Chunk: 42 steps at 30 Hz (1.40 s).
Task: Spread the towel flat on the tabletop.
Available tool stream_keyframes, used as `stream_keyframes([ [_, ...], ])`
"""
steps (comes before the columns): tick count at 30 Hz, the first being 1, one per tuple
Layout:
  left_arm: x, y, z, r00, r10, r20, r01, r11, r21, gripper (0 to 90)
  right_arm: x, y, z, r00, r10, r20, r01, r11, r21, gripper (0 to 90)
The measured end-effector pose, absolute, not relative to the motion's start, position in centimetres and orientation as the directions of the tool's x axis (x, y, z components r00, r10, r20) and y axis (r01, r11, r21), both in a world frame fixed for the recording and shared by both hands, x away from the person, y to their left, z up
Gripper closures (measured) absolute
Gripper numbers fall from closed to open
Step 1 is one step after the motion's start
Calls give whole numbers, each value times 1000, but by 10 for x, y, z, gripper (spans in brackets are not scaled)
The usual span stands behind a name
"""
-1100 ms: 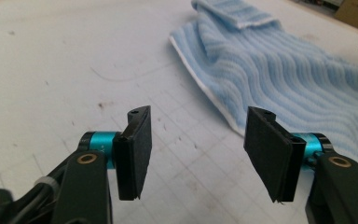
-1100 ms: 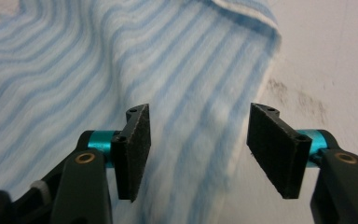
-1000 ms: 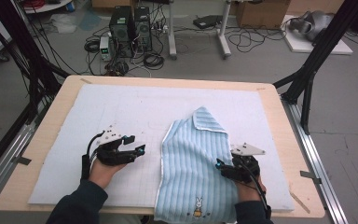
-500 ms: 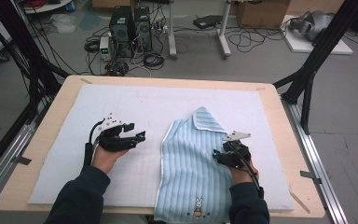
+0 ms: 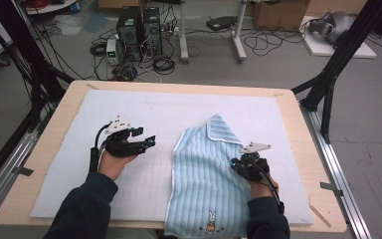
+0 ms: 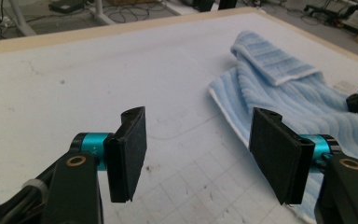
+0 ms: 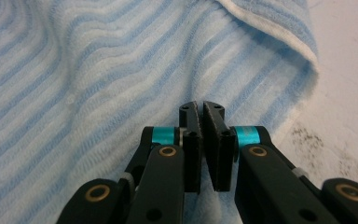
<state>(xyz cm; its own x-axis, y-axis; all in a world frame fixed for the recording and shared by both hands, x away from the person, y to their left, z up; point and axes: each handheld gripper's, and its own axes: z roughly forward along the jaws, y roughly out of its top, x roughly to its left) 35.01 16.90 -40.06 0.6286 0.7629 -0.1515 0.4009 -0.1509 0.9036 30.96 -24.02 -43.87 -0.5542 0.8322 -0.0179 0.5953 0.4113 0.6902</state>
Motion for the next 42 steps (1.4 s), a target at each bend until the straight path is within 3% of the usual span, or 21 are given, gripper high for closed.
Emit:
stream_keyframes([
  [7, 355, 159, -404, 630, 761, -156, 407, -153, 901, 371, 299, -257, -439, -556, 831, -1, 593, 397, 701, 837],
  [12, 358, 153, -408, 627, 758, -181, 421, -134, 897, 372, 297, -263, -437, -529, 849, 16, 575, 345, 742, 542],
  [15, 359, 149, -410, 623, 757, -196, 425, -118, 897, 376, 296, -267, -433, -494, 869, 22, 560, 299, 772, 404],
  [18, 360, 145, -413, 624, 754, -206, 427, -108, 898, 382, 296, -270, -429, -468, 884, 15, 551, 278, 787, 331],
  [32, 362, 112, -426, 646, 726, -236, 439, -100, 893, 409, 295, -280, -429, -414, 910, 13, 566, 246, 787, 298],
  [42, 364, 88, -441, 667, 713, -214, 473, -184, 861, 414, 297, -281, -430, -399, 917, 12, 567, 236, 789, 298],
])
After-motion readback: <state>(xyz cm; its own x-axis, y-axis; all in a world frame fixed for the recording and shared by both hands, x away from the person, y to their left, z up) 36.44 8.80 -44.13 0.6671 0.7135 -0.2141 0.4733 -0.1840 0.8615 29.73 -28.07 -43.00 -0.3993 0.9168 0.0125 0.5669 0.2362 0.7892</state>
